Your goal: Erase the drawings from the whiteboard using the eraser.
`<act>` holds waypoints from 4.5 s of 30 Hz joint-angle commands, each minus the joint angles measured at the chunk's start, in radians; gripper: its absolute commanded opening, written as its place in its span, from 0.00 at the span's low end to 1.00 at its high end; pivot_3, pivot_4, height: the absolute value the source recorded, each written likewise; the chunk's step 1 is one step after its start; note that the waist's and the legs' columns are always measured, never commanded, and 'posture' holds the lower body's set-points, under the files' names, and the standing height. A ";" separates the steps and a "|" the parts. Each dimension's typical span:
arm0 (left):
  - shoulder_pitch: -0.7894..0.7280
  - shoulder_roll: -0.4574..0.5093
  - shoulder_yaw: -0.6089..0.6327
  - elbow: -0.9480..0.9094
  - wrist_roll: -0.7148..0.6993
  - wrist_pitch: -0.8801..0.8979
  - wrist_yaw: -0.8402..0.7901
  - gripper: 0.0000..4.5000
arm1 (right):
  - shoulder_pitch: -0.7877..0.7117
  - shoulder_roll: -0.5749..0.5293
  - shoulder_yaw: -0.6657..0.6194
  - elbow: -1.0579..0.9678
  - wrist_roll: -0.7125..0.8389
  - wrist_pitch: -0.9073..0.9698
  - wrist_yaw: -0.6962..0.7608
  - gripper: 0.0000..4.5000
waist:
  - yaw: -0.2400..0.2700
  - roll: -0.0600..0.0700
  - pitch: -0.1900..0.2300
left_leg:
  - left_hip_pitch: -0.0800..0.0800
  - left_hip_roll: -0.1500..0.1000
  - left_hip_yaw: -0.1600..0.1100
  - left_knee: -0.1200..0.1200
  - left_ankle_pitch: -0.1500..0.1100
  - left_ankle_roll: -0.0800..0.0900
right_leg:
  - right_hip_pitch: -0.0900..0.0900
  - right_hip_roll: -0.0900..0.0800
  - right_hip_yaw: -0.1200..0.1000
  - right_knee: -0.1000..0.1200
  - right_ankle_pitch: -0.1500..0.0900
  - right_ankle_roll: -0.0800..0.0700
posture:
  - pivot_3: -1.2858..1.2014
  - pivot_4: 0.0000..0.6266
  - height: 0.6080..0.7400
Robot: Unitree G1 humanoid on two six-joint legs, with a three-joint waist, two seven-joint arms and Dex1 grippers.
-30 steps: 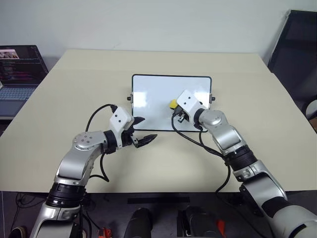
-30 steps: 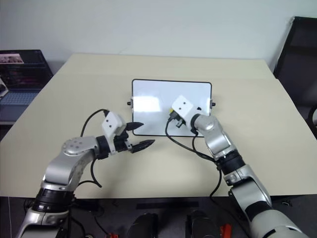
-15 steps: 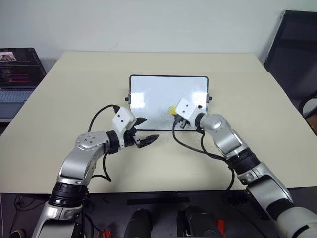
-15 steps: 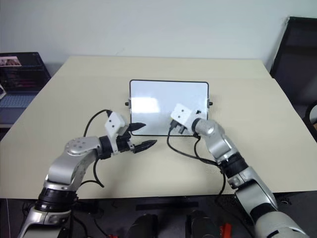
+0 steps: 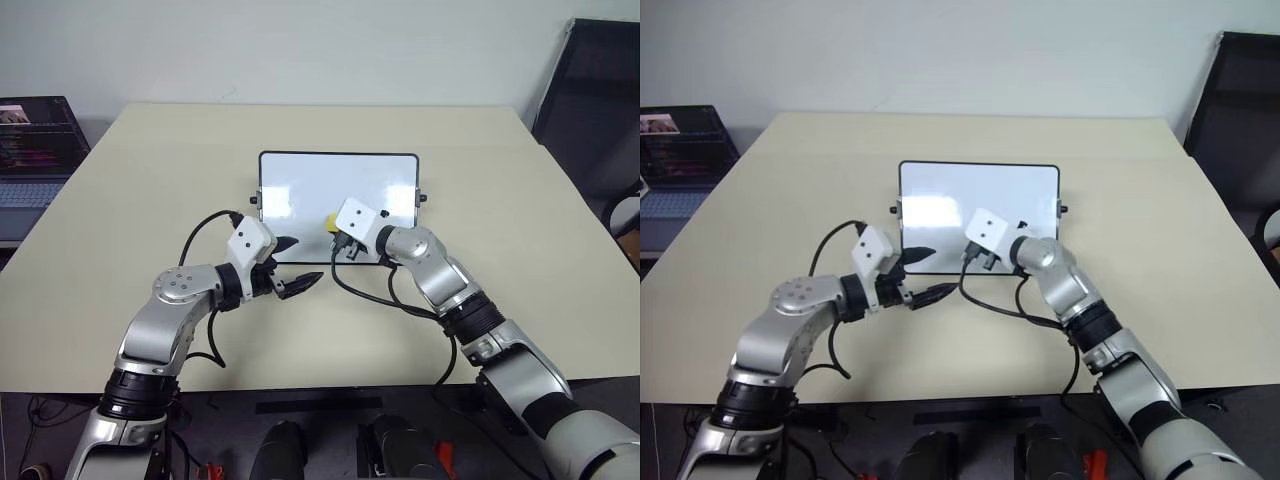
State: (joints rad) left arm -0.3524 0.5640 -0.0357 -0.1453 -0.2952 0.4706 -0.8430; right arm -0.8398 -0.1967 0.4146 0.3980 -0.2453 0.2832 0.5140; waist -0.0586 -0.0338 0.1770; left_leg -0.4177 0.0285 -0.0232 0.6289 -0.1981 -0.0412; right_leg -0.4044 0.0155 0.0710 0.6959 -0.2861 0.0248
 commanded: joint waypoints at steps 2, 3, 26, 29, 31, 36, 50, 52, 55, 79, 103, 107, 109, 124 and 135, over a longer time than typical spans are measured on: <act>0.003 -0.002 0.004 -0.018 -0.010 -0.022 -0.002 1.00 | -0.036 0.000 -0.032 0.018 -0.013 -0.008 -0.024 0.25 | 0.000 0.000 0.000 | 0.000 0.000 0.000 0.000 0.000 0.000 | 0.000 0.000 0.000 0.000 0.000 0.000 | 0.52 0.24 1.00; 0.003 -0.004 0.003 -0.018 -0.009 -0.022 -0.002 1.00 | -0.043 -0.001 -0.033 0.024 -0.016 -0.010 -0.024 0.25 | 0.000 0.000 0.000 | 0.000 0.000 0.000 0.000 0.000 0.000 | 0.000 0.000 0.000 0.000 0.000 0.000 | 0.52 0.24 1.00; 0.013 0.007 -0.012 -0.022 -0.011 -0.009 -0.034 1.00 | 0.139 -0.096 0.009 -0.170 -0.028 0.056 0.051 0.25 | 0.014 -0.001 -0.001 | 0.001 0.000 0.000 0.000 0.000 0.000 | 0.001 0.000 0.000 0.000 -0.001 0.001 | 0.52 0.24 1.00; 0.014 0.012 -0.014 -0.024 -0.011 -0.008 -0.036 1.00 | 0.127 -0.067 0.038 -0.153 -0.039 0.051 0.067 0.25 | 0.003 -0.001 -0.001 | 0.001 0.001 0.000 0.000 0.000 0.000 | 0.001 0.000 0.000 0.000 -0.001 0.001 | 0.52 0.24 1.00; 0.014 0.012 -0.014 -0.024 -0.010 -0.009 -0.037 1.00 | 0.121 -0.053 0.044 -0.138 -0.046 0.042 0.064 0.25 | 0.002 -0.001 -0.001 | 0.001 0.001 0.000 0.000 0.000 0.000 | 0.001 0.000 0.000 0.000 -0.001 0.001 | 0.52 0.24 1.00; 0.035 0.015 -0.009 -0.037 -0.010 -0.011 -0.039 1.00 | 0.123 -0.072 0.009 -0.130 -0.056 0.031 0.040 0.25 | 0.002 -0.001 -0.001 | 0.001 0.000 0.000 0.000 0.000 0.000 | 0.001 0.000 0.000 -0.001 -0.001 0.001 | 0.52 0.24 1.00; 0.014 0.015 -0.016 -0.024 -0.013 -0.008 -0.053 1.00 | 0.240 -0.232 -0.046 -0.288 -0.078 0.021 0.015 0.25 | 0.026 -0.001 -0.001 | 0.001 0.000 0.000 0.000 0.000 0.000 | 0.001 0.000 -0.001 -0.002 -0.001 0.001 | 0.52 0.24 1.00; 0.008 0.014 -0.019 -0.025 -0.016 -0.004 -0.057 1.00 | 0.247 -0.223 -0.069 -0.332 -0.057 0.035 0.015 0.25 | 0.026 -0.001 -0.001 | 0.000 0.000 0.000 0.000 0.000 0.000 | 0.001 0.000 0.000 -0.002 -0.001 0.001 | 0.52 0.24 1.00; -0.006 0.012 -0.020 -0.033 -0.026 0.009 -0.064 1.00 | 0.264 -0.197 -0.126 -0.438 0.001 0.094 0.022 0.25 | 0.026 -0.001 -0.001 | -0.001 0.000 0.000 0.000 0.000 0.000 | 0.001 0.000 0.000 -0.003 -0.001 0.001 | 0.52 0.24 1.00; -0.371 -0.177 -0.284 0.271 0.044 -0.181 -0.332 1.00 | 0.581 -0.010 -0.632 -0.841 0.223 0.639 -0.258 0.25 | 0.020 0.000 0.000 | -0.006 -0.002 0.000 -0.001 0.000 0.000 | -0.001 0.001 -0.002 -0.010 0.000 0.002 | 0.52 0.24 1.00; -0.413 -0.269 -0.299 0.364 0.098 -0.250 -0.335 1.00 | 0.460 -0.012 -0.666 -0.500 0.318 0.442 -0.376 0.77 | 0.018 0.000 0.000 | -0.007 -0.002 -0.001 -0.001 0.000 0.000 | -0.001 0.002 -0.002 -0.010 0.000 0.002 | 0.52 0.24 1.00; -0.386 -0.270 -0.273 0.341 0.093 -0.237 -0.289 1.00 | 0.453 -0.010 -0.666 -0.531 0.332 0.386 -0.372 0.99 | 0.017 0.000 0.000 | -0.007 -0.002 -0.001 -0.002 0.000 0.000 | -0.001 0.002 -0.002 -0.010 0.000 0.002 | 0.52 0.24 1.00; -0.359 -0.263 -0.241 0.316 0.084 -0.224 -0.242 1.00 | 0.467 -0.012 -0.654 -0.604 0.360 0.374 -0.341 0.99 | 0.014 0.000 0.000 | -0.007 -0.002 -0.001 -0.002 0.000 0.000 | -0.001 0.001 -0.001 -0.010 0.000 0.002 | 0.52 0.24 1.00; 0.161 -0.341 0.114 -0.097 0.164 -0.172 0.450 1.00 | 0.959 0.025 -0.490 -0.954 0.309 0.024 -0.337 0.99 | 0.019 0.000 -0.001 | -0.006 0.000 -0.003 -0.001 -0.001 0.000 | 0.001 -0.001 0.000 -0.010 0.000 0.002 | 0.52 0.24 1.00; 0.338 -0.394 0.151 -0.140 0.340 -0.312 0.750 1.00 | 0.997 0.029 -0.540 -0.759 0.402 -0.224 -0.252 0.99 | 0.030 -0.001 -0.002 | 0.004 0.001 -0.003 0.000 0.000 0.000 | 0.014 -0.001 0.000 -0.015 -0.001 -0.001 | 0.52 0.24 1.00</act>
State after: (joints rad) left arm -0.0070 0.1772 0.1158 -0.2439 0.0256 0.1819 -0.1218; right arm 0.1635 -0.1559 -0.1060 -0.3471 0.1393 0.0894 0.2472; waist -0.0288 -0.0343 0.1752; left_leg -0.4121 0.0285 -0.0255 0.6288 -0.1985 -0.0409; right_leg -0.3892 0.0140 0.0712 0.6802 -0.2870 0.0235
